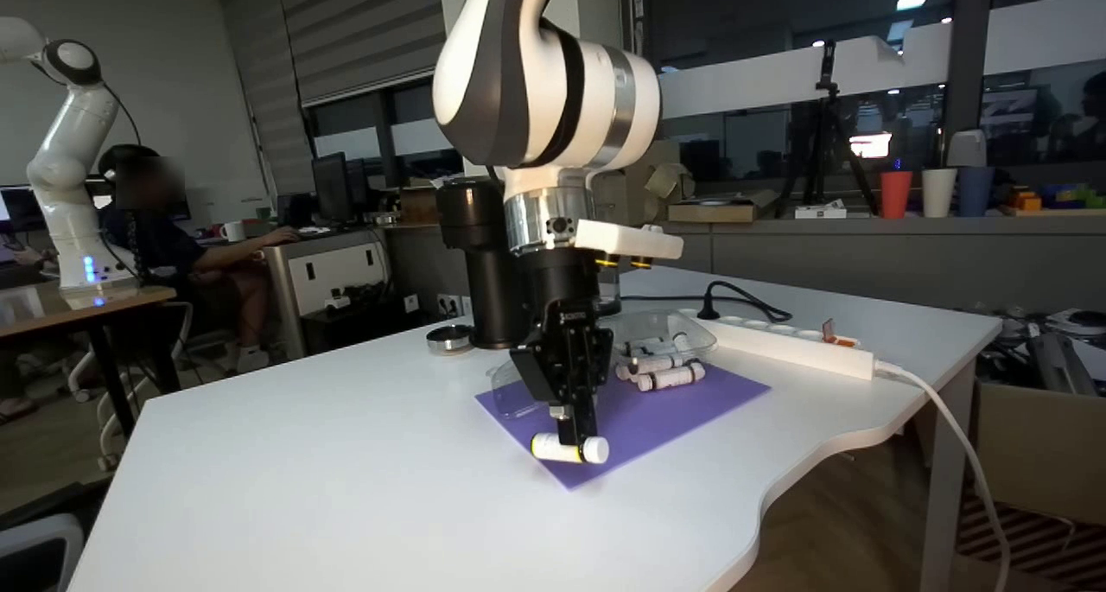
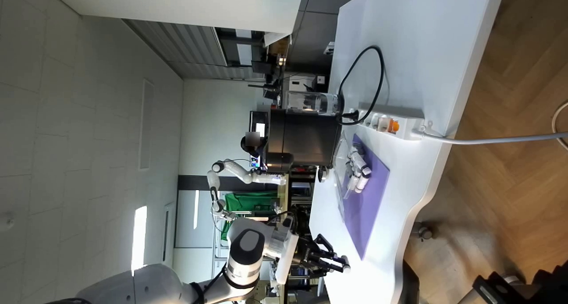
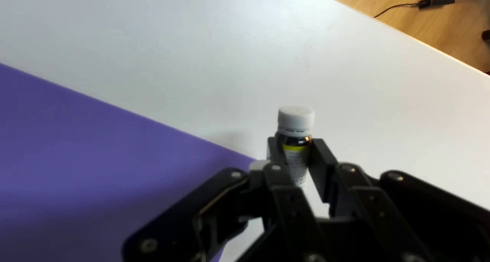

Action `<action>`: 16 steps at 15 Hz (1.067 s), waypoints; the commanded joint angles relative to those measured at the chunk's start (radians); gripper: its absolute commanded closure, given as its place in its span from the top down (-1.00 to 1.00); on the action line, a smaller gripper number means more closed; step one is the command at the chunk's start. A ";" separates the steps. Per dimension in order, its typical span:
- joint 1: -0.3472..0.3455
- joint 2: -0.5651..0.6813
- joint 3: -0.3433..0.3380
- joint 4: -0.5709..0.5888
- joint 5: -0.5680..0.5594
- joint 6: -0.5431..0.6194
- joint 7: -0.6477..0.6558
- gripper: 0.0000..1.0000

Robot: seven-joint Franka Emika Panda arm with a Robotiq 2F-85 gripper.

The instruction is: Remove the white object from the plastic container.

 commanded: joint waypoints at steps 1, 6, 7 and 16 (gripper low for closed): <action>0.022 0.048 -0.002 0.025 -0.022 0.078 0.038 -0.89; 0.056 0.090 -0.015 0.012 -0.058 0.302 0.092 -0.89; 0.058 0.098 -0.017 0.013 -0.059 0.328 0.108 -0.89; 0.007 0.111 0.010 0.020 0.043 0.386 0.257 -0.89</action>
